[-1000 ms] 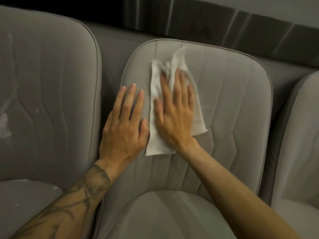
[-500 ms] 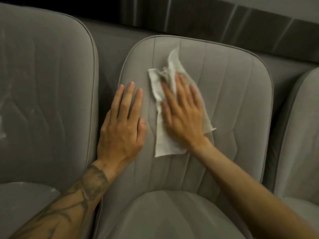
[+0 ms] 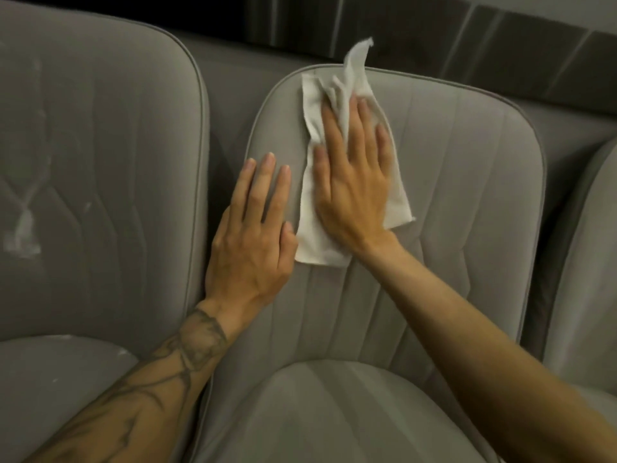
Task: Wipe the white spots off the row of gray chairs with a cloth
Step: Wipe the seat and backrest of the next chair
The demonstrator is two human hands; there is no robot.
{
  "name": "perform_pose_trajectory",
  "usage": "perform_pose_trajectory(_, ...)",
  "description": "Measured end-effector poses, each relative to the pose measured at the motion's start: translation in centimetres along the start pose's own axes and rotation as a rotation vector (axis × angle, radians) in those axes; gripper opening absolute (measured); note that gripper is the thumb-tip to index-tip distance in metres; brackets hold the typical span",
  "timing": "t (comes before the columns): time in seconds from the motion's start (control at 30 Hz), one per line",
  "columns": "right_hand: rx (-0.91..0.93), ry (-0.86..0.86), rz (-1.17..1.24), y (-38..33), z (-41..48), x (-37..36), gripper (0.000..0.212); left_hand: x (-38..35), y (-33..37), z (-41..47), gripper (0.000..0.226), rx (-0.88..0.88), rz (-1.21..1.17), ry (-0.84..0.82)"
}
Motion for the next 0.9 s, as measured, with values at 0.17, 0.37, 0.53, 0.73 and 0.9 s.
perform_pose_trajectory(0.17,-0.077,0.119,0.106,-1.8,3.7,-0.1,0.053,0.1,-0.3,0.4,0.061,0.036,-0.182,-0.034)
perform_pose_trajectory(0.37,-0.003,-0.066,0.381,-7.6,-13.3,-3.0,0.054,0.2,-3.1,-6.5,0.065,0.345,-0.566,-0.22)
perform_pose_trajectory(0.53,0.019,-0.165,0.404,-8.1,-15.9,-2.8,0.056,-0.1,-3.8,-10.8,0.063,0.582,-0.565,-0.4)
perform_pose_trajectory(0.73,-0.059,0.034,0.426,-7.7,-5.3,-2.8,0.053,-0.1,-3.9,-10.7,0.063,0.598,-0.6,-0.418)
perform_pose_trajectory(0.9,-0.014,-0.116,0.606,-10.5,-15.9,-3.2,0.052,0.0,-2.3,-11.9,0.056,0.556,-0.505,-0.414)
Point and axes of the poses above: each hand's wrist, its own z-axis towards the middle knuckle, its own x-axis out of the back of the hand, y = z × x, the point moved 7 cm from there along z, towards the middle knuckle, and after that the axes turned 4 degrees about x, right-handed, at the moved point
